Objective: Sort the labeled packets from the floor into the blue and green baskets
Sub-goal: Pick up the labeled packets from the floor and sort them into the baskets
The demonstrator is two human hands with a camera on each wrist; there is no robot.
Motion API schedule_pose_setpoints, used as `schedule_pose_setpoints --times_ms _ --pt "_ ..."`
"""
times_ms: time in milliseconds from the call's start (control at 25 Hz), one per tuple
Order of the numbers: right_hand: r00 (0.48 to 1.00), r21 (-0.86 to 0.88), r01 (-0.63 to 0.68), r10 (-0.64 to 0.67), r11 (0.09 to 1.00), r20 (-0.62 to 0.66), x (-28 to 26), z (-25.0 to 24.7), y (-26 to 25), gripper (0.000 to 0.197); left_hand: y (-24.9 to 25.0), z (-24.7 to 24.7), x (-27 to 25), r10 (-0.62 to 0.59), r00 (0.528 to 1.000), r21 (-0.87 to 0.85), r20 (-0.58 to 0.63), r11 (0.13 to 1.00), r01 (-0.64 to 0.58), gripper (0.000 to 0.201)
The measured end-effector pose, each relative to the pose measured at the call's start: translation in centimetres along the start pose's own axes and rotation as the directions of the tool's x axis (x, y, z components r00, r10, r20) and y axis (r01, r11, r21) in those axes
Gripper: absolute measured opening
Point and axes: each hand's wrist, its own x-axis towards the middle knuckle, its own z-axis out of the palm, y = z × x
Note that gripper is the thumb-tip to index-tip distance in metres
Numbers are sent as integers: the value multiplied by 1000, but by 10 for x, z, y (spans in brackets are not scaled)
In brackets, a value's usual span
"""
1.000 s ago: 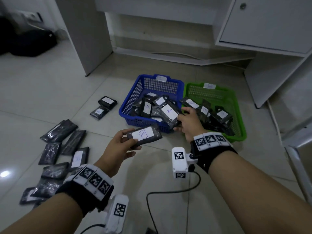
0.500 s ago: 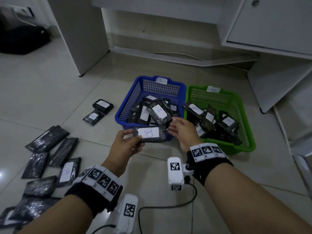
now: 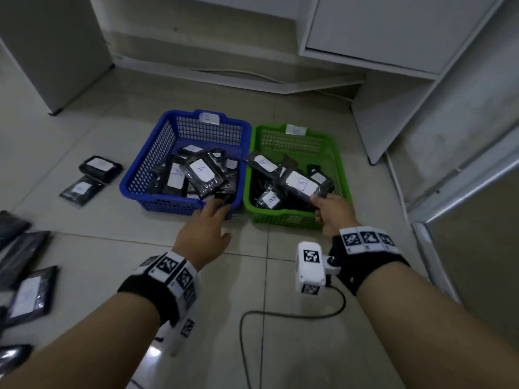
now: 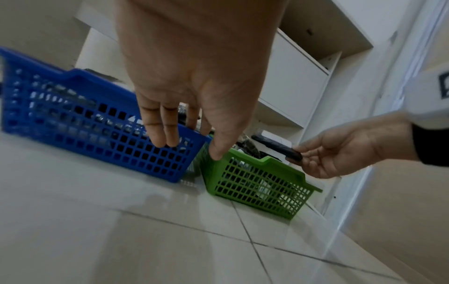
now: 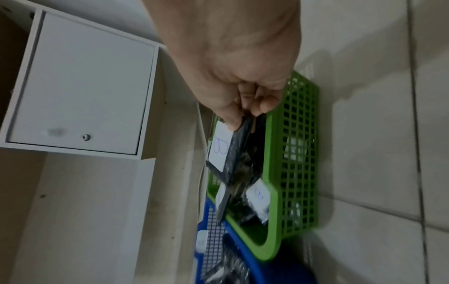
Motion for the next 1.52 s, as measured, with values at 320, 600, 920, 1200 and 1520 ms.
schedule_pose_setpoints --times_ms 320,600,920,1200,1520 --pt "974 -557 158 -222 816 -48 -11 -3 6 26 -27 0 -19 129 977 -58 172 991 -121 73" --pt "995 5 5 -6 1000 97 -132 -9 60 25 -22 10 -134 104 957 -331 270 944 -9 29" --pt "787 -663 228 266 713 556 -267 -19 154 45 -27 59 -283 37 925 -237 378 970 59 72" --pt "757 -818 497 315 290 572 -317 -2 171 88 -12 71 -313 -176 914 -332 365 893 304 75" --pt "729 -776 407 340 482 594 -287 -7 154 44 -31 54 -297 -351 786 -532 509 589 608 15"
